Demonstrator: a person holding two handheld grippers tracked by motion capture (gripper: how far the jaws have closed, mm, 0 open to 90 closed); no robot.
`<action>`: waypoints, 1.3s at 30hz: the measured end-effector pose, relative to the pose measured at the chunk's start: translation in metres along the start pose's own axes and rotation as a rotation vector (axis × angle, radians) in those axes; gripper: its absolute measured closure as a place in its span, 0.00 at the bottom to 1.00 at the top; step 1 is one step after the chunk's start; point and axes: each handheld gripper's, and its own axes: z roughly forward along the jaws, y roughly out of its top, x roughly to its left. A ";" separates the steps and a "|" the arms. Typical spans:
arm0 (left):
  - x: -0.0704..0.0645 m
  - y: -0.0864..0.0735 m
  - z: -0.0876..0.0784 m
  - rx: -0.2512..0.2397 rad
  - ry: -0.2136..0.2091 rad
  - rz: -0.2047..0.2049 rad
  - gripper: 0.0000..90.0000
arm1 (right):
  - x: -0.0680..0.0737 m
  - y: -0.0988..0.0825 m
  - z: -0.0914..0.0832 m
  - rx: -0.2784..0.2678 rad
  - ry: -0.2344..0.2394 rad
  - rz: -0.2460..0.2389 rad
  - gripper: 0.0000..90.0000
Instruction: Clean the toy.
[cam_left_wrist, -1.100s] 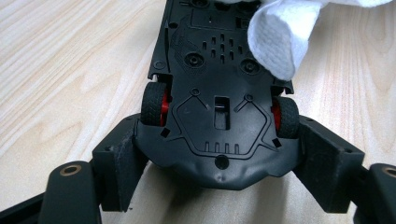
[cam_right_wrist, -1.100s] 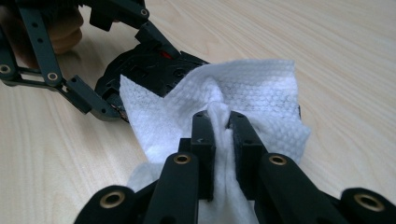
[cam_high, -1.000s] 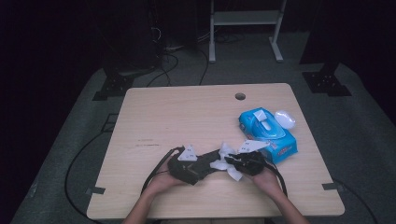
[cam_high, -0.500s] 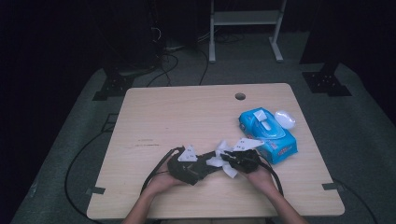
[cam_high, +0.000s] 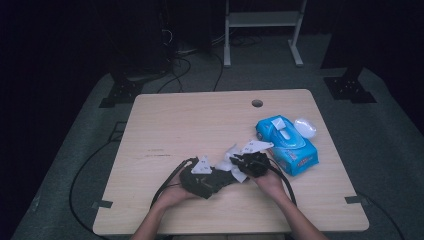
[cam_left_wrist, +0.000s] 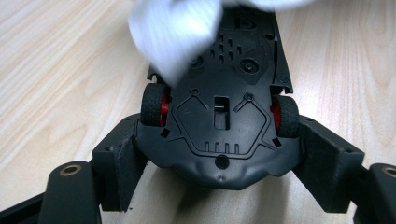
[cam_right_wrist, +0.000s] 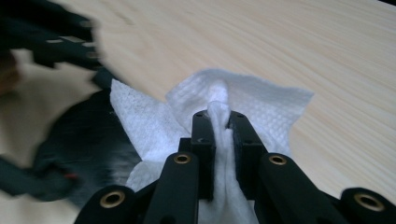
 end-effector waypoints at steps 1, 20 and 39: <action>0.000 -0.001 0.000 -0.004 -0.006 -0.010 0.26 | -0.005 -0.002 -0.001 0.000 -0.005 0.023 0.90; -0.002 -0.001 0.004 0.004 -0.004 0.002 0.26 | -0.017 -0.015 -0.019 -0.003 -0.007 0.052 0.90; -0.005 0.000 0.006 0.014 0.010 0.010 0.26 | 0.032 0.001 0.003 0.036 0.124 -0.088 0.90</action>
